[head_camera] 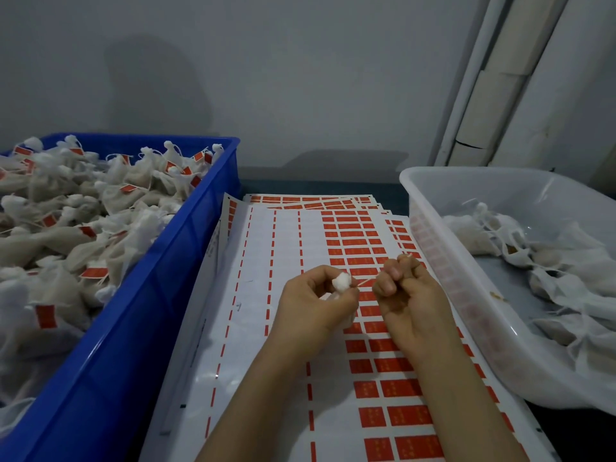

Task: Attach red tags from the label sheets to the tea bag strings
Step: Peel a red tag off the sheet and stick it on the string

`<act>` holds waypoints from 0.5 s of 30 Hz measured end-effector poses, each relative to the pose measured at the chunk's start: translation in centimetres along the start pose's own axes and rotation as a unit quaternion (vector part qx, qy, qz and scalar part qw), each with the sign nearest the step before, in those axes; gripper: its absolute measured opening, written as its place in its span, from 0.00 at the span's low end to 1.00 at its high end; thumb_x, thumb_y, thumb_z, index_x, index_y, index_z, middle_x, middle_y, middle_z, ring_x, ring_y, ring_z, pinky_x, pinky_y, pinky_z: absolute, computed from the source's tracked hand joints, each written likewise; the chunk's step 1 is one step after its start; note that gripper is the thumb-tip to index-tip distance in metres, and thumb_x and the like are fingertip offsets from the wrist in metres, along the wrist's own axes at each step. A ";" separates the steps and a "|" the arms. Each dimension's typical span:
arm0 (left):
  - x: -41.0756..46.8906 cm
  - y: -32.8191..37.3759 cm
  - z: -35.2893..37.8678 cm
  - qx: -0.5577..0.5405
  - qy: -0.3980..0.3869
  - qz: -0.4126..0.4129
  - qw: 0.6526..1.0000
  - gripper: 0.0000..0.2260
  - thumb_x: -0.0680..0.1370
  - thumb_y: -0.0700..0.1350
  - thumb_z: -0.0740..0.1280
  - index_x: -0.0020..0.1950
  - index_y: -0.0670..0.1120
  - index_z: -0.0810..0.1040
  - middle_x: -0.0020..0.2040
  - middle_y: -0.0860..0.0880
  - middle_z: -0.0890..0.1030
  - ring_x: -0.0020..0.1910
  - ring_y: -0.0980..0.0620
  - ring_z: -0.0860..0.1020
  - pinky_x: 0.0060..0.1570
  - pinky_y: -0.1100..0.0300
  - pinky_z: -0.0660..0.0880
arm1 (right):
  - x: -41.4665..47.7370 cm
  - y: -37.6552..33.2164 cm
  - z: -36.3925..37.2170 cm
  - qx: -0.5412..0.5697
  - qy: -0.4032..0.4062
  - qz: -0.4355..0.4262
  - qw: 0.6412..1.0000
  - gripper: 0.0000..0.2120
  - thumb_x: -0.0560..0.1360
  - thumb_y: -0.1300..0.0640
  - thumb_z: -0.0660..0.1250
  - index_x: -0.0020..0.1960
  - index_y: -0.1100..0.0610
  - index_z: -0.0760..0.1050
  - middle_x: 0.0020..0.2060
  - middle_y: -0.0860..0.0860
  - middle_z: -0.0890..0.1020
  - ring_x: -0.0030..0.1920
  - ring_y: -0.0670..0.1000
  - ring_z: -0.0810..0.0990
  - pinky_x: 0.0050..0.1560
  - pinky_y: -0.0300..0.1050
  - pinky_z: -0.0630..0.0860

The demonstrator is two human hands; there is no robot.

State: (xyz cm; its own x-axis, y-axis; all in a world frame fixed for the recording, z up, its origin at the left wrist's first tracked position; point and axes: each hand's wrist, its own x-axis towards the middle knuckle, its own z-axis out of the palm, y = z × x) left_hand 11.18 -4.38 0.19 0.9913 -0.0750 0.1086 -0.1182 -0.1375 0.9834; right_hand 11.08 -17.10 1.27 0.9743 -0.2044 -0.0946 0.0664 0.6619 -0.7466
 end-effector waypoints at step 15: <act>-0.3 0.1 0.1 -0.022 0.003 0.056 0.998 0.08 0.72 0.42 0.71 0.38 0.54 0.79 0.38 0.61 0.81 0.43 0.65 0.78 0.30 0.77 0.71 | -0.5 -0.5 0.1 -0.009 -0.014 -0.013 1.000 0.19 0.80 0.63 0.53 0.34 0.55 0.72 0.27 0.51 0.72 0.24 0.45 0.68 0.28 0.34 0.71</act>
State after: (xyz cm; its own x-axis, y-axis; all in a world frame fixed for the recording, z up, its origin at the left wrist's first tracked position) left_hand 10.85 -4.49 0.22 0.9725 -0.0806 0.2184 -0.2250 -0.0856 0.9706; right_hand 10.55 -17.28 1.79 0.9780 -0.2007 -0.0566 0.0880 0.6430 -0.7608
